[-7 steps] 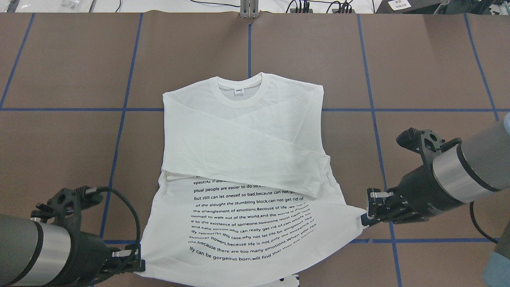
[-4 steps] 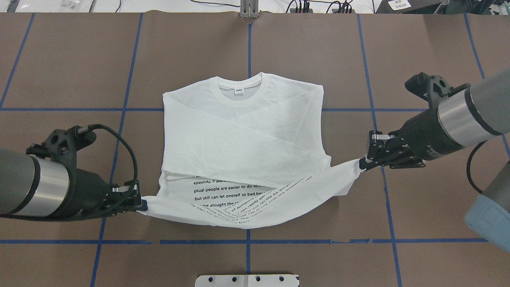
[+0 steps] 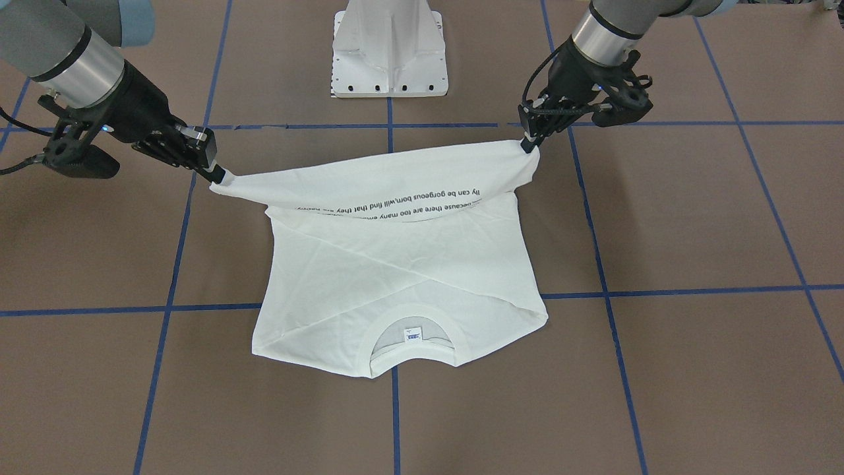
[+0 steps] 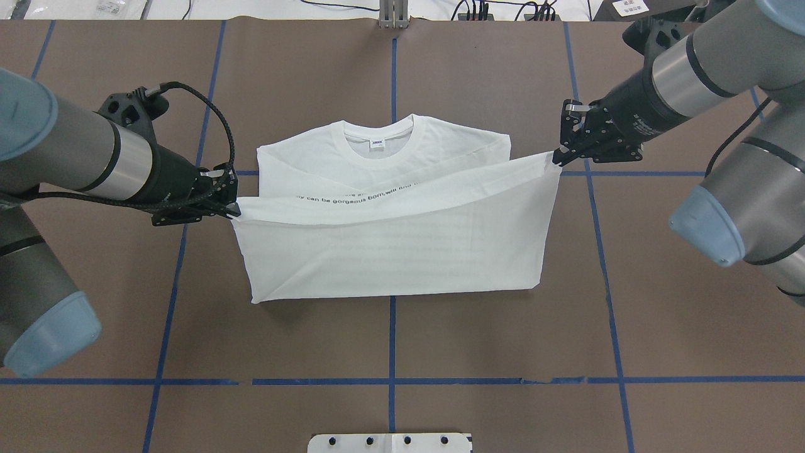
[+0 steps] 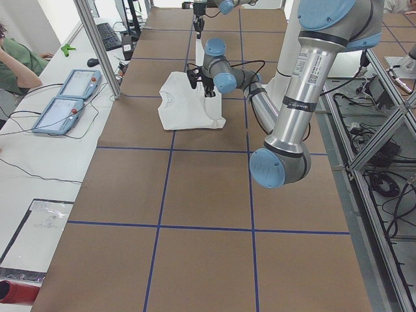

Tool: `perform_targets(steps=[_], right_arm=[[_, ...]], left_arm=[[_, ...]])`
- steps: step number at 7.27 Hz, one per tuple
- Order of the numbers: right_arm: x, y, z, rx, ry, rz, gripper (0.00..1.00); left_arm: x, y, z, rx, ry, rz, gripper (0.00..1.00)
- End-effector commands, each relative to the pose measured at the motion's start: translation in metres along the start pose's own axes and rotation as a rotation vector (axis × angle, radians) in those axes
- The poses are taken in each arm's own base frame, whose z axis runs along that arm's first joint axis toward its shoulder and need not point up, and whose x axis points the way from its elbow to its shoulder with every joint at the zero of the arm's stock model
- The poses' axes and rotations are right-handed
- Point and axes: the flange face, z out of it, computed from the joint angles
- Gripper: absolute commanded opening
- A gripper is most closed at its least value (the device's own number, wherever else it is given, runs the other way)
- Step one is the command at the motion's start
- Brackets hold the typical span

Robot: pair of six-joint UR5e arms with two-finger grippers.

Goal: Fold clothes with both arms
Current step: 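Lift the hem with both grippers and fold it toward the collar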

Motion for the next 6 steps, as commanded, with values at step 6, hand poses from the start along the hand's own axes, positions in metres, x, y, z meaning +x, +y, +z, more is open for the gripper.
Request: perform_targets(steps=[6], right_arm=[[-0.033, -0.109, 0.080, 0.025, 0.130, -0.020, 0.00]], left_arm=[[0.006, -0.131, 0.122, 0.087, 0.021, -0.009, 0.00]])
